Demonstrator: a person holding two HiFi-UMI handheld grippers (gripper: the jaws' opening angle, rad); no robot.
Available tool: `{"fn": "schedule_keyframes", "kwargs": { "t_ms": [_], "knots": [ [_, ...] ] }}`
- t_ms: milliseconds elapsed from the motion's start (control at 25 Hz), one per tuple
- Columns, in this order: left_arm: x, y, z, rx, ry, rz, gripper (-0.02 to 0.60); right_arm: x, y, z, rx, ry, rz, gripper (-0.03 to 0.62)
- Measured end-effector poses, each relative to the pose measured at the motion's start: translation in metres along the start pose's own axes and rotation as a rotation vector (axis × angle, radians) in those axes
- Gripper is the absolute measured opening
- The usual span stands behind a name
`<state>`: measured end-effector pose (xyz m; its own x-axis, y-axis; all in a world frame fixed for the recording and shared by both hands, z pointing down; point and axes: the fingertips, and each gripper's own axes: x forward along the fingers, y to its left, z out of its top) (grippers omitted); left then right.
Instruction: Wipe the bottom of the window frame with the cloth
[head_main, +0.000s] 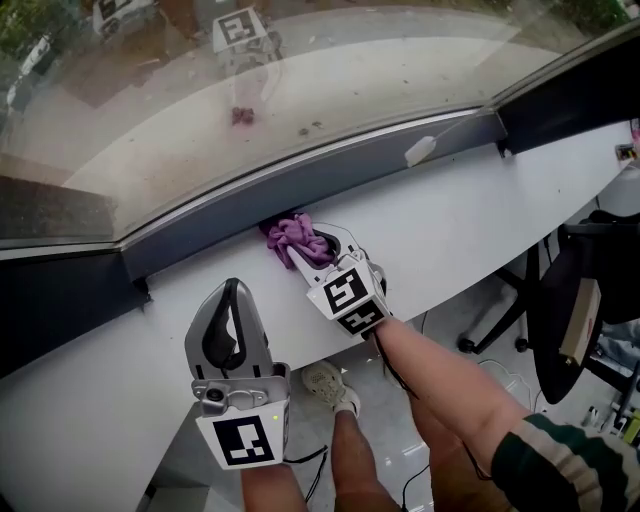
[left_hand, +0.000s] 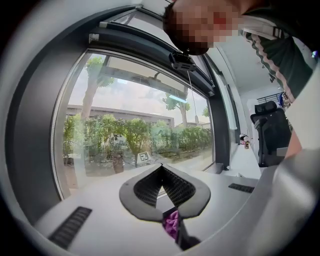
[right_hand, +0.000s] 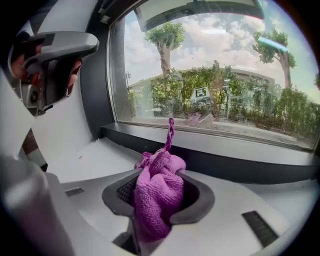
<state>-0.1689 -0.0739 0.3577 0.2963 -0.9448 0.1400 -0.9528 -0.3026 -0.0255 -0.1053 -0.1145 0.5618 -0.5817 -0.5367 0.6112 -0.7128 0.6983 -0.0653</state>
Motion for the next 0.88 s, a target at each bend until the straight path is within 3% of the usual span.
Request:
{"fn": "schedule_keyframes", "kwargs": {
  "t_ms": [480, 680, 880],
  "knots": [
    [0.043, -0.081, 0.018, 0.034, 0.011, -0.068, 0.006, -0.047, -0.081, -0.03, 0.041, -0.011, -0.04, 0.152],
    [0.046, -0.095, 0.017, 0.021, 0.0, -0.088, 0.006, -0.057, -0.099, -0.042, 0.034, 0.012, -0.068, 0.152],
    [0.074, -0.142, 0.028, 0.027, 0.0, -0.117, 0.006, -0.08, -0.151, -0.056, 0.034, 0.018, -0.098, 0.152]
  ]
}}
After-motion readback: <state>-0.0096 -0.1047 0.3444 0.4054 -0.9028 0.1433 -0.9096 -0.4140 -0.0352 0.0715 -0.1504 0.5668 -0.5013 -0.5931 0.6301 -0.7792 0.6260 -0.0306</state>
